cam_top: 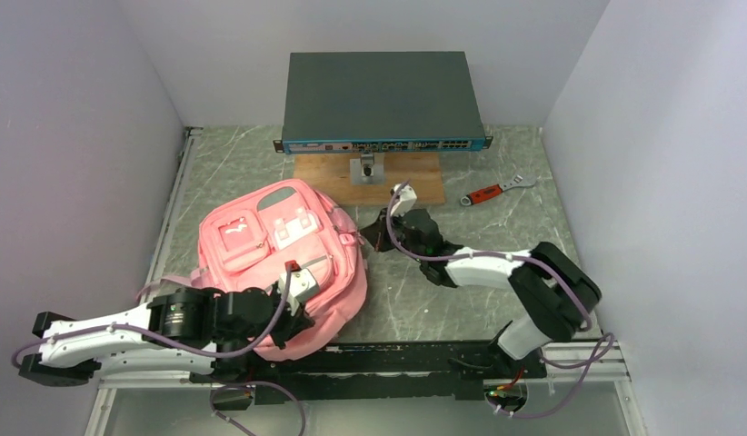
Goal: Pack the student bag
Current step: Zip the student bag at the center of the board, then adjust the student bag at the center of the board.
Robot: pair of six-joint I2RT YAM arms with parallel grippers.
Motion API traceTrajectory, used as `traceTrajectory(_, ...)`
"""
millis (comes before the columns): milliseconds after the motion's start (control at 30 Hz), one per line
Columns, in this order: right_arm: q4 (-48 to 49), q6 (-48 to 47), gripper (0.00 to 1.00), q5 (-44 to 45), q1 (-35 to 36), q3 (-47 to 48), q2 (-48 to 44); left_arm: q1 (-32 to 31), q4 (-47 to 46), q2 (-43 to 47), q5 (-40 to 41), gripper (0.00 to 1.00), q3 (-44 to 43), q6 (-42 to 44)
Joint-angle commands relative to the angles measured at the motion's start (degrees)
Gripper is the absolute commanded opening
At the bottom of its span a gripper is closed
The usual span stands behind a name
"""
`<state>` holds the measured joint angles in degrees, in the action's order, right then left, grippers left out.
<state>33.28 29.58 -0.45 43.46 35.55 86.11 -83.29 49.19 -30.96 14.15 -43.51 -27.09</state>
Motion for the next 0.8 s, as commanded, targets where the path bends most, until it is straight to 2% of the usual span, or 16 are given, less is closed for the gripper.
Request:
traceTrajectory(0, 9.23, -2.42, 0.00, 12.46, -1.94, 5.54, 7.09, -1.09, -2.34, 4.67, -3.38, 0.00, -4.81, 1.19)
traceTrajectory(67, 10.21, -2.32, 0.00, 11.89, -1.77, 5.91, 8.35, -1.09, -2.57, 4.42, -1.59, 0.00, -4.89, 0.88)
traceTrajectory(133, 6.88, -2.25, 0.02, 10.49, -1.72, 5.42, 7.25, -1.09, -2.83, 2.09, 1.76, 0.00, -5.69, -1.30)
traceTrajectory(233, -8.33, -1.31, 0.36, 9.10, -1.89, 6.30, 1.38, -1.07, -6.68, -2.91, 4.89, 0.00, -6.07, -2.73)
traceTrajectory(300, -15.16, -1.62, 0.53, 8.07, -1.93, 5.15, -3.18, -0.86, -8.34, -7.17, 8.70, 0.00, -7.77, -4.23)
traceTrajectory(367, -25.22, -0.89, 0.62, 6.36, -3.02, 6.63, -6.75, 0.00, -8.07, -11.34, 12.70, 0.00, -11.71, -4.94)
traceTrajectory(467, -34.90, -1.28, 0.67, 2.42, -3.69, 8.14, -11.61, 5.89, -4.71, -17.06, 15.83, 0.00, -20.77, -4.29)
traceTrajectory(600, -40.08, 0.82, 0.70, 0.83, -3.96, 7.71, -19.80, 16.21, -4.63, -23.97, 10.39, 0.00, -33.68, 0.84)
traceTrajectory(767, -45.11, 1.82, 0.75, 4.58, -4.53, 7.96, -29.15, 18.86, -6.27, -32.47, 8.43, 0.00, -54.23, 9.90)
